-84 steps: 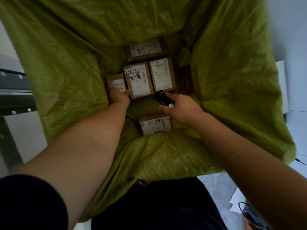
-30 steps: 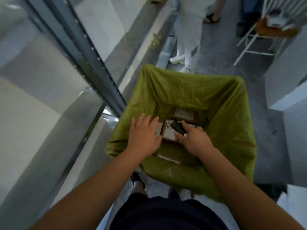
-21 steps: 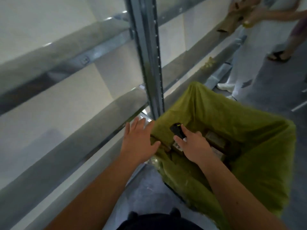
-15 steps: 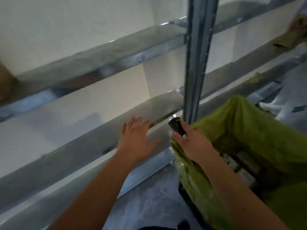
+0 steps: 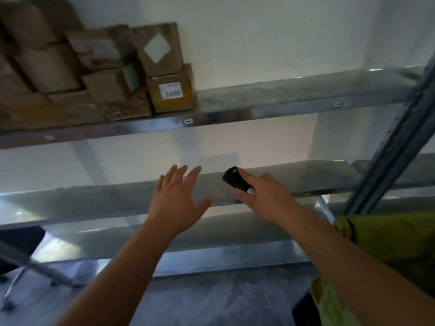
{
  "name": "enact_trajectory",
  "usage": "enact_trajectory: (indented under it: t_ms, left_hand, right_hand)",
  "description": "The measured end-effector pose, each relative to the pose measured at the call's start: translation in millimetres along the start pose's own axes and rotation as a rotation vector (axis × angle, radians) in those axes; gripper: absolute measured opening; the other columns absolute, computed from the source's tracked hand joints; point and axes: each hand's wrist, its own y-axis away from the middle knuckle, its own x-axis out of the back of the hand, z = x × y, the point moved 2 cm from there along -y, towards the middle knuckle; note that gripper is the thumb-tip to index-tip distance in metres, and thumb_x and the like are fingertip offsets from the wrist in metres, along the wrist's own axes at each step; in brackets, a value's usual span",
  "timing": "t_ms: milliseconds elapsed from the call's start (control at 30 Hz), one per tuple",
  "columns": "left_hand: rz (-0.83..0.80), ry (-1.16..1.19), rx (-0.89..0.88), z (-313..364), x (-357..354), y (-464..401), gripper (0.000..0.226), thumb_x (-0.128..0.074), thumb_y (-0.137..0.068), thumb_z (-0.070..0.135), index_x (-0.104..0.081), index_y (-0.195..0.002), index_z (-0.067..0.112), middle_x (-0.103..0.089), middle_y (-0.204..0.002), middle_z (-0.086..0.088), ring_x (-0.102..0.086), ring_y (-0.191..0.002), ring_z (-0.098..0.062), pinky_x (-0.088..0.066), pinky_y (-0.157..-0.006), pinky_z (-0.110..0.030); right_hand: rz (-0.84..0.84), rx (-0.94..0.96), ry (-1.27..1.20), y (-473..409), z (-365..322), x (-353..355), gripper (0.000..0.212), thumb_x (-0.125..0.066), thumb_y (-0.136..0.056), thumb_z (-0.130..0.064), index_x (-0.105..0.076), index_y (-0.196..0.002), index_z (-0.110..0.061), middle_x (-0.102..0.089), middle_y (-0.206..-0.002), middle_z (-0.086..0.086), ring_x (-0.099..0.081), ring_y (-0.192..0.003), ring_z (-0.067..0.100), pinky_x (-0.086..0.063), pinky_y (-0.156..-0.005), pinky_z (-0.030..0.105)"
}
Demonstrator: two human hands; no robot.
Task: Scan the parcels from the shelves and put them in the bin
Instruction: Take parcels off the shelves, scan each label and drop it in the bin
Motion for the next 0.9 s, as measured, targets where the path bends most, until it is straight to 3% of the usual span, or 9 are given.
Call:
enact_trajectory:
  t_ms: [167, 333, 500, 633, 767, 900]
  left_hand:
    - [0.087, 0.007, 0.065, -55, 49, 53, 0.089, -0.054, -0.094, 0.071, -0.014, -0.166, 0.037, -0.016, -0.174, -0.003, -0.002, -0.161, -0.024, -0.007, -0.131, -0.048]
    - [0.154, -0.021, 0.069, -90, 96, 91, 0.090, -0.056, -0.094, 0.070, -0.010, -0.165, 0.039, -0.015, -0.174, 0.000, -0.004, -0.161, -0.024, -0.006, -0.128, -0.045]
    - [0.238, -0.011, 0.048, -92, 136, 98, 0.089, -0.059, -0.093, 0.069, -0.015, -0.165, 0.038, -0.019, -0.173, 0.001, -0.011, -0.160, -0.024, -0.017, -0.128, -0.048]
    - [0.278, 0.012, 0.006, -89, 161, 83, 0.089, -0.062, -0.092, 0.068, -0.019, -0.164, 0.038, -0.023, -0.171, 0.001, -0.018, -0.159, -0.025, -0.026, -0.126, -0.050]
    - [0.281, 0.077, -0.018, -85, 187, 53, 0.091, -0.066, -0.092, 0.062, -0.019, -0.165, 0.037, -0.021, -0.171, 0.003, -0.020, -0.157, -0.024, -0.031, -0.123, -0.050]
    - [0.293, 0.036, -0.083, -87, 205, 16, 0.092, -0.067, -0.092, 0.059, -0.018, -0.165, 0.035, -0.020, -0.172, 0.005, -0.023, -0.156, -0.023, -0.033, -0.123, -0.049]
  right_hand:
    - [-0.048, 0.146, -0.093, 11, -72, -11, 0.071, -0.051, -0.097, -0.068, -0.023, -0.159, -0.051, -0.053, -0.122, -0.002, -0.058, -0.093, 0.012, -0.041, -0.069, 0.022]
    - [0.008, 0.251, 0.005, 22, -134, 6, 0.070, -0.050, -0.096, -0.069, -0.023, -0.158, -0.053, -0.056, -0.125, 0.004, -0.058, -0.097, 0.014, -0.044, -0.073, 0.025]
    - [0.061, 0.327, 0.112, 33, -182, 32, 0.072, -0.051, -0.098, -0.065, -0.023, -0.161, -0.046, -0.057, -0.136, 0.002, -0.056, -0.095, 0.009, -0.047, -0.080, 0.028]
    - [0.081, 0.349, 0.192, 31, -206, 53, 0.068, -0.051, -0.098, -0.065, -0.030, -0.159, -0.043, -0.055, -0.149, -0.002, -0.057, -0.109, 0.012, -0.048, -0.087, 0.029]
    - [0.100, 0.394, 0.358, 21, -219, 84, 0.057, -0.050, -0.099, -0.065, -0.043, -0.151, -0.043, -0.062, -0.116, -0.011, -0.052, -0.084, 0.004, -0.044, -0.070, 0.026]
    - [0.149, 0.368, 0.451, -10, -212, 106, 0.066, -0.047, -0.097, -0.071, -0.037, -0.155, -0.043, -0.060, -0.117, -0.003, -0.053, -0.086, 0.011, -0.049, -0.075, 0.034]
